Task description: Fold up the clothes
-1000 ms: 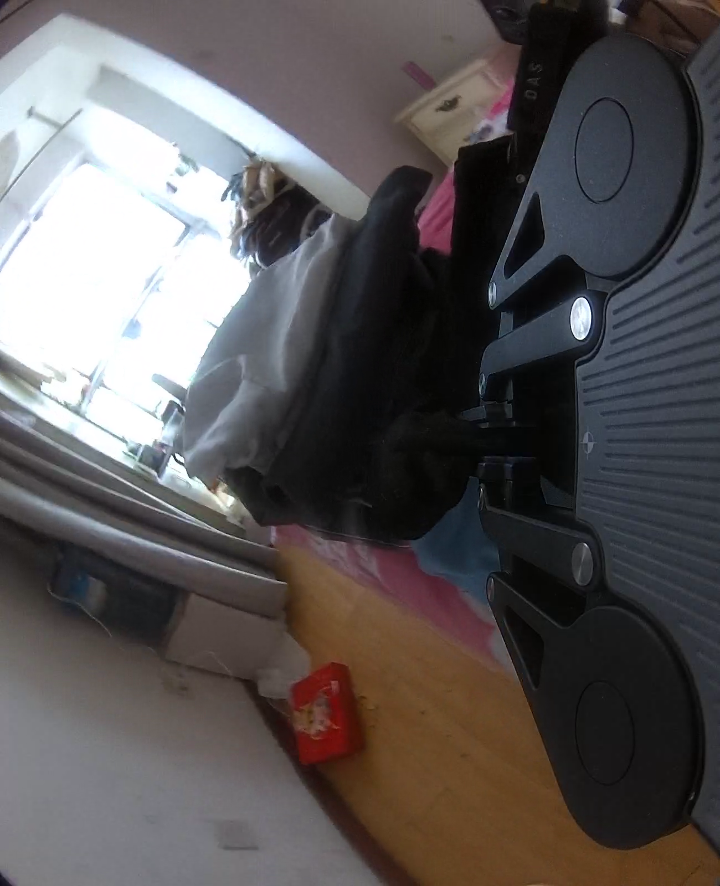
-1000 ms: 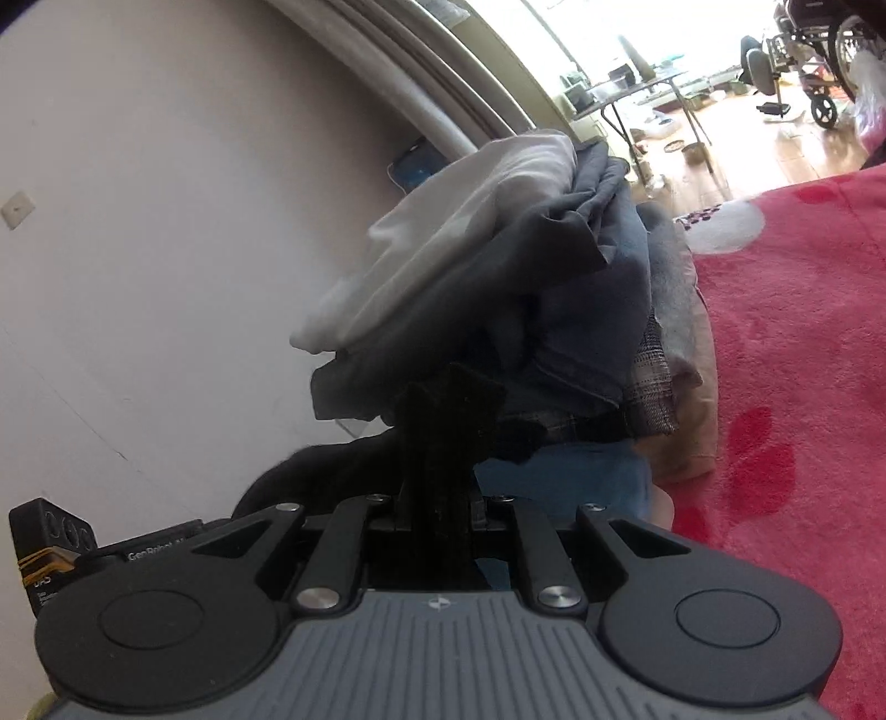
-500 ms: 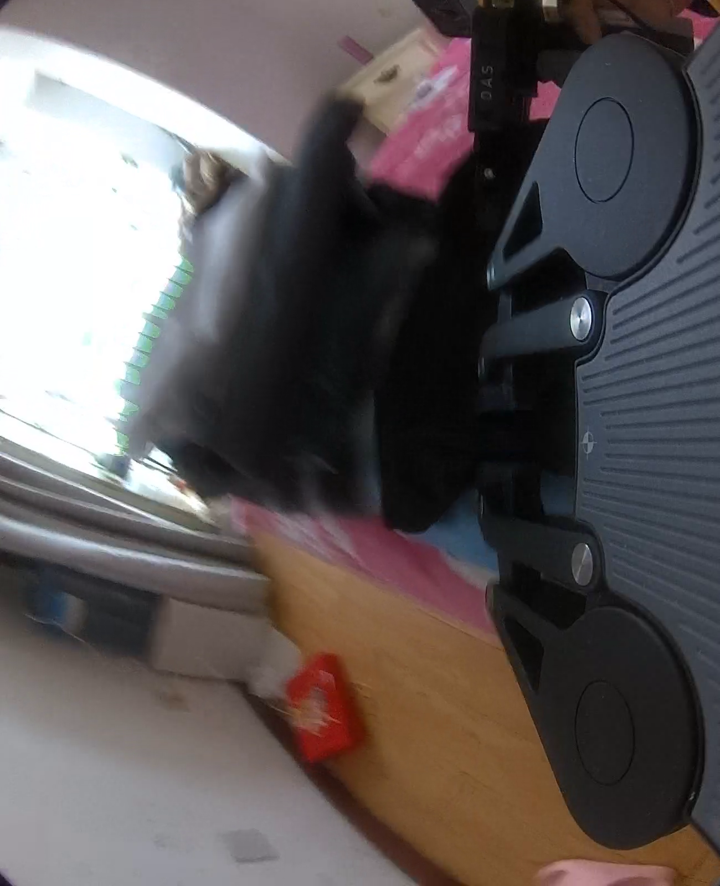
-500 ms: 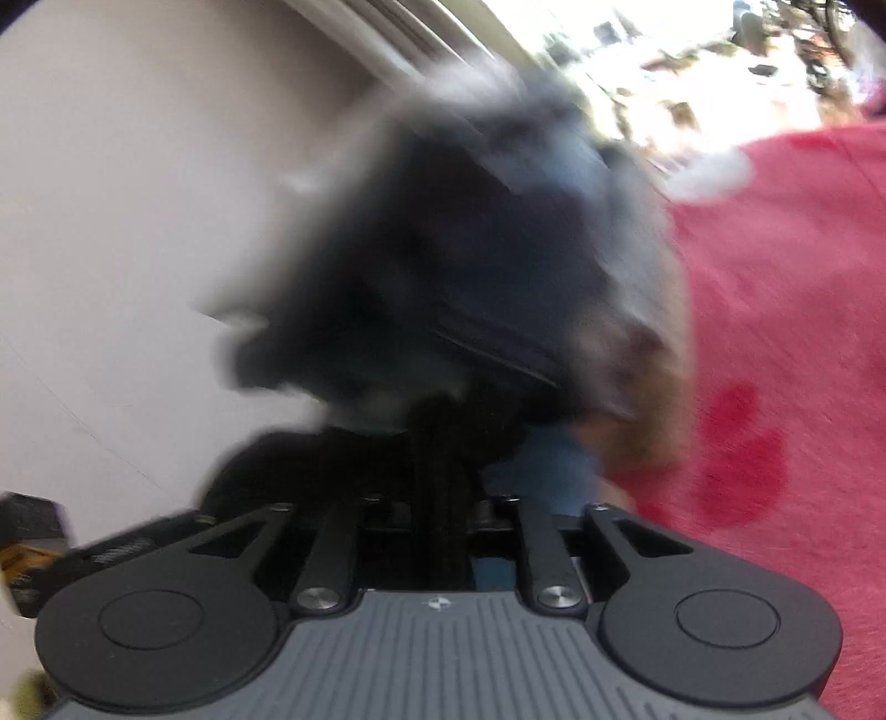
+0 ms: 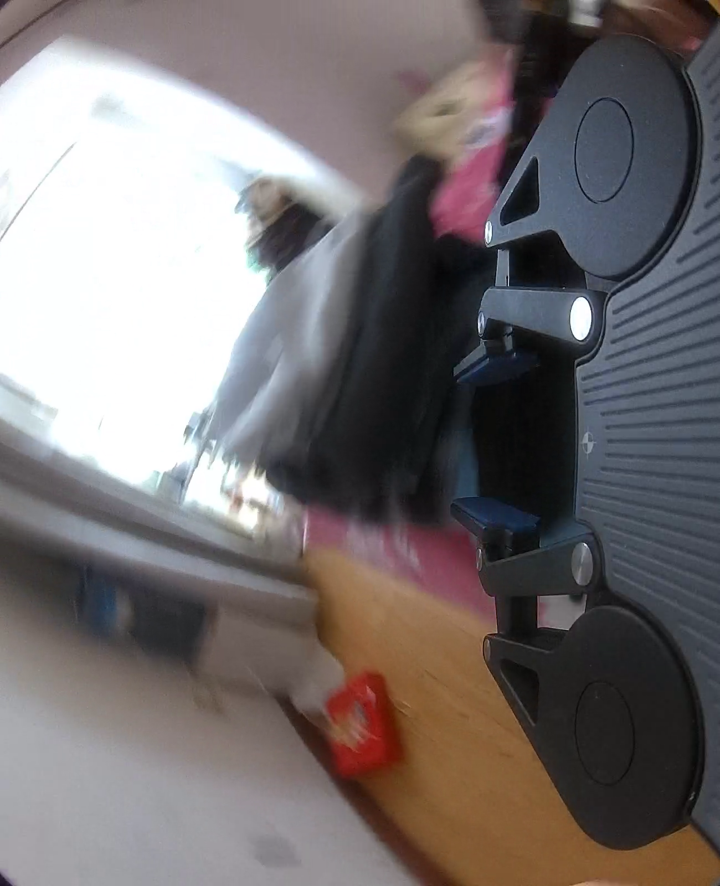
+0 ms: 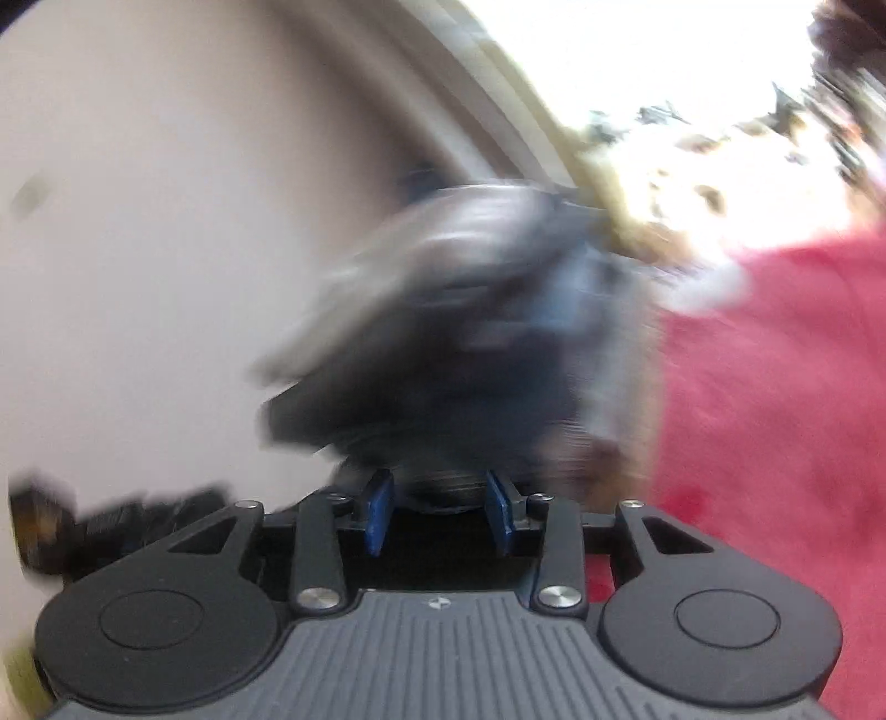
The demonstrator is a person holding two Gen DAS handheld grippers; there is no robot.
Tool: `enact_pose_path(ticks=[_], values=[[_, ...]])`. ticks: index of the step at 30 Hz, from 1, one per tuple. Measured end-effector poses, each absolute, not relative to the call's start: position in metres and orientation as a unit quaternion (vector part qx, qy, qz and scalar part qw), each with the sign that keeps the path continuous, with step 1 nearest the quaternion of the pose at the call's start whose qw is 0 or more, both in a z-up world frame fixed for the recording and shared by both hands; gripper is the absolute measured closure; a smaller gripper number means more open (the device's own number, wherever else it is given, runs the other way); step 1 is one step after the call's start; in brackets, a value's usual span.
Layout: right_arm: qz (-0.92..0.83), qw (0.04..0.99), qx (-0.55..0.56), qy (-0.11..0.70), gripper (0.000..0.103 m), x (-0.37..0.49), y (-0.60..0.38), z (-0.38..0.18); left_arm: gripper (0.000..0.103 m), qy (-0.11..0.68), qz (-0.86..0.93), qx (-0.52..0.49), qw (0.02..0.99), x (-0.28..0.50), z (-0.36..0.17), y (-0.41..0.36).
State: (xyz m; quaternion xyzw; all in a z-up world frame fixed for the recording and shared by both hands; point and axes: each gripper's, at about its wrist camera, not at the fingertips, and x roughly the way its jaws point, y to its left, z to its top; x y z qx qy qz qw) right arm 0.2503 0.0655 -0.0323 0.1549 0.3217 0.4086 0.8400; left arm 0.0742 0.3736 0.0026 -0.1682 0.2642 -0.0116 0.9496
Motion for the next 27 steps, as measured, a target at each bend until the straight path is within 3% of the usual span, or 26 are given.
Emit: enact_pose_path(ticks=[5,6,8,13,19,21,27], values=[[0.412,0.825,0.106,0.372,0.075,0.265,0.123,-0.058,0.058,0.334,0.027,-0.089,0.938,0.116,-0.034,0.365],[0.391,0.83,0.106,0.383,0.083,0.272,0.128,-0.066,0.058,0.331,0.042,-0.111,0.936,0.118,-0.037,0.374],[0.353,0.839,0.124,0.395,0.083,0.286,0.131,-0.074,0.058,0.313,0.07,-0.168,0.932,0.112,-0.034,0.396],[0.326,0.836,0.202,0.392,0.08,0.287,0.089,-0.053,0.058,0.276,0.107,-0.227,0.928,0.068,-0.001,0.431],[0.354,0.825,0.176,0.405,0.074,0.252,0.036,-0.016,0.05,0.305,0.079,-0.219,0.923,-0.001,0.023,0.424],[0.37,0.811,0.173,0.418,0.065,0.232,0.02,-0.009,0.048,0.326,0.048,-0.221,0.918,-0.025,0.02,0.412],[0.408,0.755,0.176,0.482,0.059,0.168,0.001,-0.011,0.048,0.379,-0.011,-0.238,0.894,-0.075,-0.017,0.378]])
